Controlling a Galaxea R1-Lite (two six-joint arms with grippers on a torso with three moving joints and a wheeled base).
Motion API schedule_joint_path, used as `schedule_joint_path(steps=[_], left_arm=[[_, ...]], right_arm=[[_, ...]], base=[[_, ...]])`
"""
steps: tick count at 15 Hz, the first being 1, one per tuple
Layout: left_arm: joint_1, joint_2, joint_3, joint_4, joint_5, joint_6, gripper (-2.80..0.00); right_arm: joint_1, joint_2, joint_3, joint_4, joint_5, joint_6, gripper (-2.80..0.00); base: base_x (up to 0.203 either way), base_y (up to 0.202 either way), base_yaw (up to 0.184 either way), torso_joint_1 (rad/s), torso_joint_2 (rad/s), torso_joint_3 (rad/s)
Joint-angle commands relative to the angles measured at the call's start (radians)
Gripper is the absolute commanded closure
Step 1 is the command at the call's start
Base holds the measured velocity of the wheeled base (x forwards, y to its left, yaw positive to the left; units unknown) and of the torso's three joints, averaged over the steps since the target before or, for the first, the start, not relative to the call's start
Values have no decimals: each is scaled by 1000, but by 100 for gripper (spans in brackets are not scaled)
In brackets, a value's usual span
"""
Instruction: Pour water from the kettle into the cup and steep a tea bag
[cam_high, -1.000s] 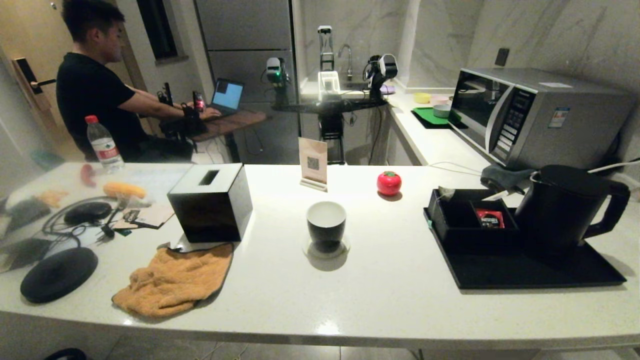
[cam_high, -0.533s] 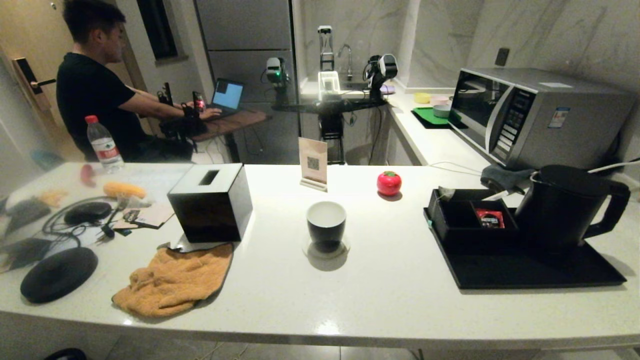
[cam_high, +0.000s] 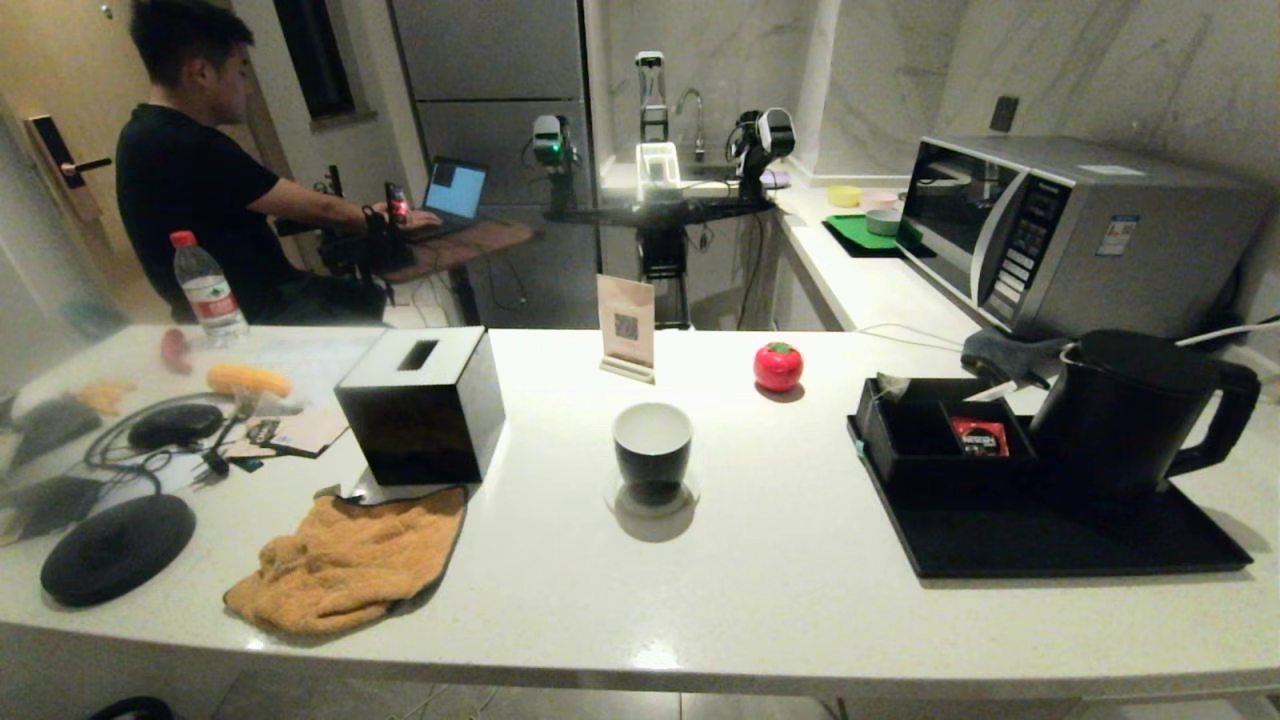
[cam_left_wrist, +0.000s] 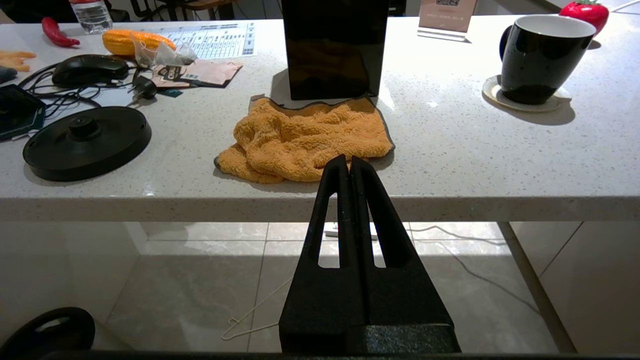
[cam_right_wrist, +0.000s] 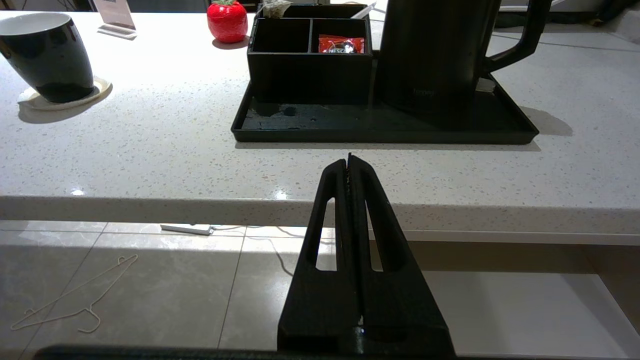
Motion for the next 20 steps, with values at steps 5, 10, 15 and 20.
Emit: schedule_joint_path(steps=[5, 10, 15, 20], left_arm=[[0, 0, 0, 0, -1, 0, 0], [0, 0, 0, 0, -1, 0, 0], [0, 0, 0, 0, -1, 0, 0], [0, 0, 0, 0, -1, 0, 0]], right_arm=[[1, 1, 0, -1, 0, 0, 0], [-1, 1, 0, 1, -1, -32, 0], [-6, 173, -8, -16, 18, -86, 0], [-67, 564, -191, -74, -57, 21, 0]], base=[[0, 0, 0, 0, 0, 0], [0, 0, 0, 0, 0, 0], [0, 0, 0, 0, 0, 0], [0, 0, 0, 0, 0, 0]])
